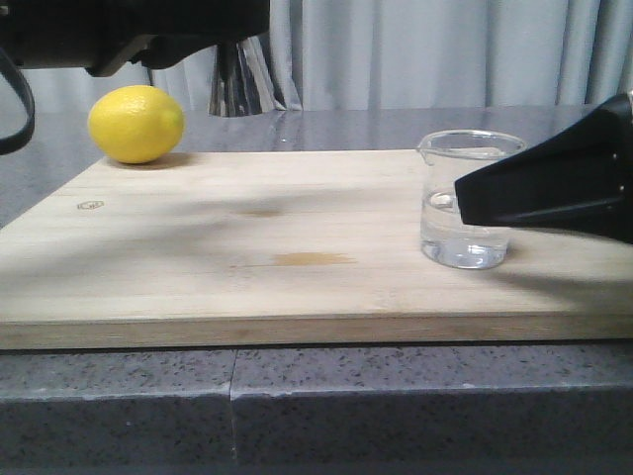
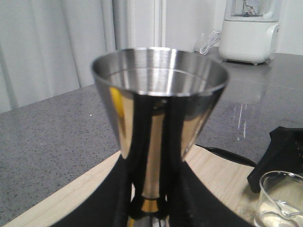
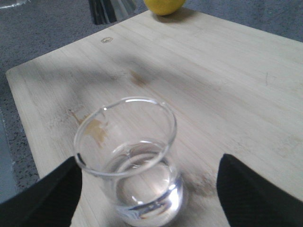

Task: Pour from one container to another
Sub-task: 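Reach the right gripper to the glass beaker and grasp it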

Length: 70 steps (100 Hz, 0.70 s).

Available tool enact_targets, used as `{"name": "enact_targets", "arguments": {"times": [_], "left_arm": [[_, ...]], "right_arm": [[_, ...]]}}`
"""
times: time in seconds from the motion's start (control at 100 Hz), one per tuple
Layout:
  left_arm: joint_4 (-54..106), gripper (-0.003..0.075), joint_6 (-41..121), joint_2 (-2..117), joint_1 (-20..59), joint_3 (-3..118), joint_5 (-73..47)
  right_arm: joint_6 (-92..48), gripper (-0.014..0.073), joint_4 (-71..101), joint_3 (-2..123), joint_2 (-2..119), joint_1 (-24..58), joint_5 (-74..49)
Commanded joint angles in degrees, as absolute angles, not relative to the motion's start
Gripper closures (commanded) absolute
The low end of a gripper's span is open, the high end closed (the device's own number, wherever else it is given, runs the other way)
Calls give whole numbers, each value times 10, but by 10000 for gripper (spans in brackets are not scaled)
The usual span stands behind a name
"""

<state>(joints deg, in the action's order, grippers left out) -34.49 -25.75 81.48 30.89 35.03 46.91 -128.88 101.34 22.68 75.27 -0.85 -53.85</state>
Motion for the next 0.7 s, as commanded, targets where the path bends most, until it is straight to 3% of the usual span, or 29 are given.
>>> {"name": "enact_targets", "arguments": {"times": [0.0, 0.69], "left_arm": [[-332, 739, -262, 794, 306, 369, 514], [-332, 739, -262, 794, 306, 369, 514]], "right_arm": [[-1310, 61, 1046, 242, 759, -9, -587], [-1352, 62, 1046, 263, 838, -9, -665]]}}
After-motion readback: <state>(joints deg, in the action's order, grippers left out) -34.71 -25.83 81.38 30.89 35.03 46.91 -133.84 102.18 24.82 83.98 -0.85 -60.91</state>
